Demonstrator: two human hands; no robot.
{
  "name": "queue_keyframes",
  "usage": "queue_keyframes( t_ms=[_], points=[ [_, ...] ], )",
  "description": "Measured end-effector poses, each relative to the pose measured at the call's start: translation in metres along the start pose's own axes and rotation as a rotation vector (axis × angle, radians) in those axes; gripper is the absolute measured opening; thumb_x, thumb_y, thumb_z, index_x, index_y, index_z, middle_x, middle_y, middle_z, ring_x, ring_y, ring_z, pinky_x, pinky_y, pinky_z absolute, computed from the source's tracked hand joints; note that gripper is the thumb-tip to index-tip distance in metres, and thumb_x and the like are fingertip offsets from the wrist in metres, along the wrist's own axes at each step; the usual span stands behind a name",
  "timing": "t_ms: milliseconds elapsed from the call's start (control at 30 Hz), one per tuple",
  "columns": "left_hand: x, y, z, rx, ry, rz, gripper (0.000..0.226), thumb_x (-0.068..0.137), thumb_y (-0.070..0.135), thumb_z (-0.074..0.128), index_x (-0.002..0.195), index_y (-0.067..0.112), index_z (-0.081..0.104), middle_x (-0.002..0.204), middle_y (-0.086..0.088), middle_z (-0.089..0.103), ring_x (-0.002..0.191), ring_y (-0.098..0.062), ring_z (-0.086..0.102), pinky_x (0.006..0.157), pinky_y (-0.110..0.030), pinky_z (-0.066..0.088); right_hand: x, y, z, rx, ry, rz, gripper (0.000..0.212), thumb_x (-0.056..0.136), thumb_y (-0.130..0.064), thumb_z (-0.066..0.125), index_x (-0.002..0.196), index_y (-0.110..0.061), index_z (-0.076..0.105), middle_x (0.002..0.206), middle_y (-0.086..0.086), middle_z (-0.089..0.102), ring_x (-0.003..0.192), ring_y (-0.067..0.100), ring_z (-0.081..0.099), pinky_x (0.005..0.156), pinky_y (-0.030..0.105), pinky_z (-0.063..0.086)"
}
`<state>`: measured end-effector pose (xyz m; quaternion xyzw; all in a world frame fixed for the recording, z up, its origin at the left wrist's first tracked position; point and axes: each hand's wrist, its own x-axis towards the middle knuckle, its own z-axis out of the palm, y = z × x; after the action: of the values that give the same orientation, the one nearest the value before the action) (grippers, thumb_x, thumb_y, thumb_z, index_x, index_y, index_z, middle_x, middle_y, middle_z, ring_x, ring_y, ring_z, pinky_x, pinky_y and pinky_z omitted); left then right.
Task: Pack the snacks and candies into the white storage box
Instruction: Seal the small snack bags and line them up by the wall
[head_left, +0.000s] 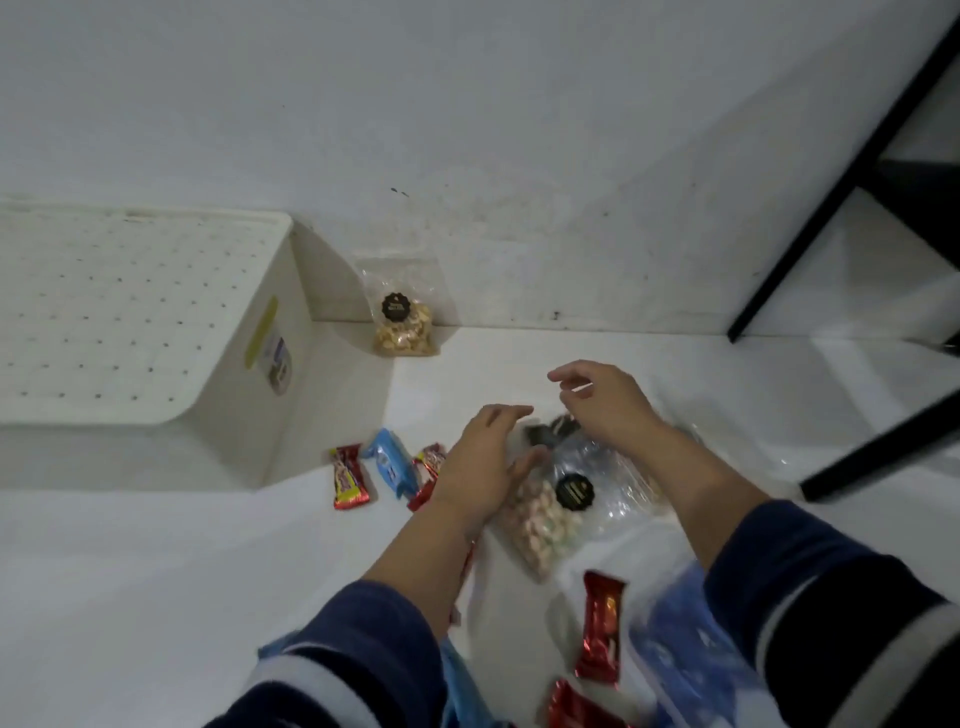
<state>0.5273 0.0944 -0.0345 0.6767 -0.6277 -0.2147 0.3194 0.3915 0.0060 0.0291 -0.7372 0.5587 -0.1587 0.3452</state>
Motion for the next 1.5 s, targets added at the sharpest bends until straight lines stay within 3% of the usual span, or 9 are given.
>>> queue_keyframes(
  t_ms=[200,367,567,767,833,933,1100,1200,1500],
  points=[
    [-0.049,0.033,0.024,0.019,-0.15,-0.097,0.082,0.075,0.053,0.071,0.144,0.031,0.032,0.144,0.0,0.037,0.131,-0.02,0.04,0.108,-0.034,0.038,-0.058,0.033,-0.034,-0.184,0.038,0.127,0.033,0.092,-0.013,0.05,0.122,-0.015,0.062,0.124,0.009,0.06,0.114,0.026,0.056,0.097,0.033,0.047],
    [-0.084,0.037,0.033,0.105,-0.163,-0.201,0.106,0.071,0.04,0.08,0.151,0.026,0.014,0.147,0.001,0.027,0.13,-0.019,0.04,0.108,-0.029,0.033,-0.094,0.049,-0.033,-0.22,-0.069,0.188,0.028,0.09,-0.006,0.049,0.109,-0.005,0.069,0.107,0.011,0.059,0.11,0.031,0.056,0.088,0.03,0.047],
    [-0.114,0.042,0.039,0.03,-0.1,-0.284,0.111,0.069,0.03,0.083,0.152,0.027,0.009,0.137,-0.001,0.033,0.12,-0.017,0.044,0.107,-0.032,0.039,-0.107,0.047,-0.028,-0.154,-0.101,0.151,0.026,0.091,-0.015,0.058,0.114,-0.009,0.069,0.118,0.009,0.067,0.106,0.027,0.062,0.095,0.036,0.05],
    [-0.132,0.048,0.039,0.003,-0.09,-0.334,0.11,0.071,0.023,0.082,0.152,0.028,0.008,0.133,0.0,0.033,0.108,-0.008,0.044,0.104,-0.02,0.032,-0.117,0.042,-0.026,-0.194,-0.151,0.094,0.031,0.092,-0.007,0.053,0.066,-0.008,0.069,0.074,-0.004,0.065,0.064,0.011,0.052,0.065,0.025,0.042],
    [-0.134,0.048,0.039,0.015,-0.101,-0.37,0.109,0.072,0.025,0.081,0.151,0.033,0.006,0.142,-0.001,0.027,0.123,-0.015,0.043,0.112,-0.029,0.032,-0.121,0.039,-0.027,-0.218,-0.171,0.075,0.027,0.094,-0.009,0.05,0.082,-0.003,0.073,0.083,-0.002,0.068,0.074,0.021,0.06,0.071,0.031,0.046],
    [-0.135,0.051,0.041,0.066,-0.103,-0.389,0.109,0.073,0.025,0.079,0.151,0.036,0.004,0.153,-0.005,0.017,0.137,-0.026,0.034,0.11,-0.043,0.039,-0.124,0.034,-0.029,-0.187,-0.123,0.042,0.028,0.094,-0.008,0.05,0.108,0.011,0.065,0.11,0.023,0.068,0.104,0.039,0.062,0.088,0.042,0.051],
    [-0.135,0.055,0.042,0.091,-0.105,-0.421,0.108,0.075,0.027,0.078,0.151,0.034,0.001,0.157,-0.005,0.01,0.142,-0.027,0.026,0.108,-0.045,0.04,-0.126,0.033,-0.033,-0.197,-0.126,-0.012,0.024,0.088,-0.015,0.059,0.1,0.002,0.072,0.102,0.017,0.073,0.08,0.021,0.063,0.07,0.027,0.05],
    [-0.137,0.054,0.042,0.092,-0.099,-0.422,0.109,0.075,0.028,0.079,0.151,0.035,0.002,0.157,-0.004,0.011,0.142,-0.027,0.026,0.108,-0.045,0.041,-0.126,0.036,-0.03,-0.209,-0.105,-0.007,0.02,0.087,-0.009,0.06,0.099,-0.002,0.074,0.107,0.012,0.073,0.096,0.025,0.066,0.084,0.033,0.052],
    [-0.137,0.057,0.039,0.121,-0.124,-0.415,0.108,0.075,0.033,0.078,0.151,0.036,0.001,0.156,-0.006,0.012,0.141,-0.027,0.029,0.107,-0.044,0.042,-0.124,0.037,-0.02,-0.205,-0.018,0.091,0.017,0.089,-0.011,0.058,0.094,-0.01,0.075,0.11,0.005,0.071,0.103,0.024,0.062,0.084,0.029,0.048]
  ],
)
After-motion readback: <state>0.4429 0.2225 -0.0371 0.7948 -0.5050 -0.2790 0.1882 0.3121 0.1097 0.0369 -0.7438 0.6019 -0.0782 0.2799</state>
